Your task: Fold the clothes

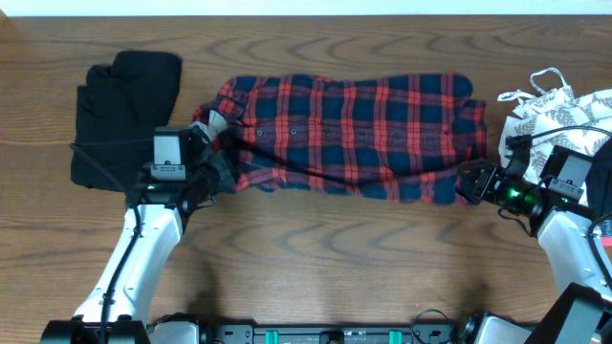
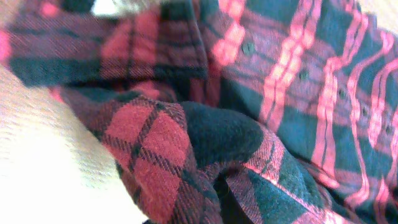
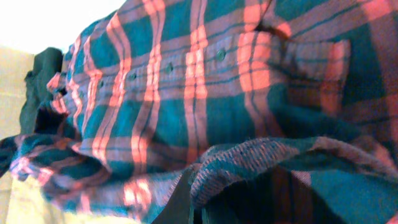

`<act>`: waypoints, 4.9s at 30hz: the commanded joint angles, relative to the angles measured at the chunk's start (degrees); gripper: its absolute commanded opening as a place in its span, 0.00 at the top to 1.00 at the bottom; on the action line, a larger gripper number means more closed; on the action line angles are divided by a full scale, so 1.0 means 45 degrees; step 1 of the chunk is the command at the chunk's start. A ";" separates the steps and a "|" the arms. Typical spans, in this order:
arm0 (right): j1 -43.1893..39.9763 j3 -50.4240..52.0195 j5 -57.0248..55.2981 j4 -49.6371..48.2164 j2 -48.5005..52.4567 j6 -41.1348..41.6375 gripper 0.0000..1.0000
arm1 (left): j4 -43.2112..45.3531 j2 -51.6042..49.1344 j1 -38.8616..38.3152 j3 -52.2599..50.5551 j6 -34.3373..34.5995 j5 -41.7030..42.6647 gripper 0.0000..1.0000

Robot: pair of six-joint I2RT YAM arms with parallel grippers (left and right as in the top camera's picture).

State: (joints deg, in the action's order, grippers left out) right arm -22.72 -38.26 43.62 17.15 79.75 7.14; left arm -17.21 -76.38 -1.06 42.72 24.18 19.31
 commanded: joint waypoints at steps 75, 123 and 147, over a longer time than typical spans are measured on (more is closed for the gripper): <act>0.2161 -0.0364 -0.6732 -0.6290 0.2827 0.2793 0.69 | 0.7373 -0.3453 0.0330 0.0262 -0.0432 -0.2637 0.46; 0.4872 -0.1496 -0.6810 -0.2200 0.4449 0.0787 0.85 | 0.7640 -0.4571 -0.2142 0.0189 -0.1336 -0.2705 0.69; 0.3376 -0.1496 -0.9029 -0.1783 0.4901 0.2506 0.83 | 0.7543 -0.5489 -0.0636 0.0189 -0.1413 -0.5017 0.70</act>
State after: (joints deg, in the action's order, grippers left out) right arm -5.56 -45.80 9.39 7.86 99.37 17.52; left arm 18.09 -100.31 -5.56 43.11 18.98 -0.58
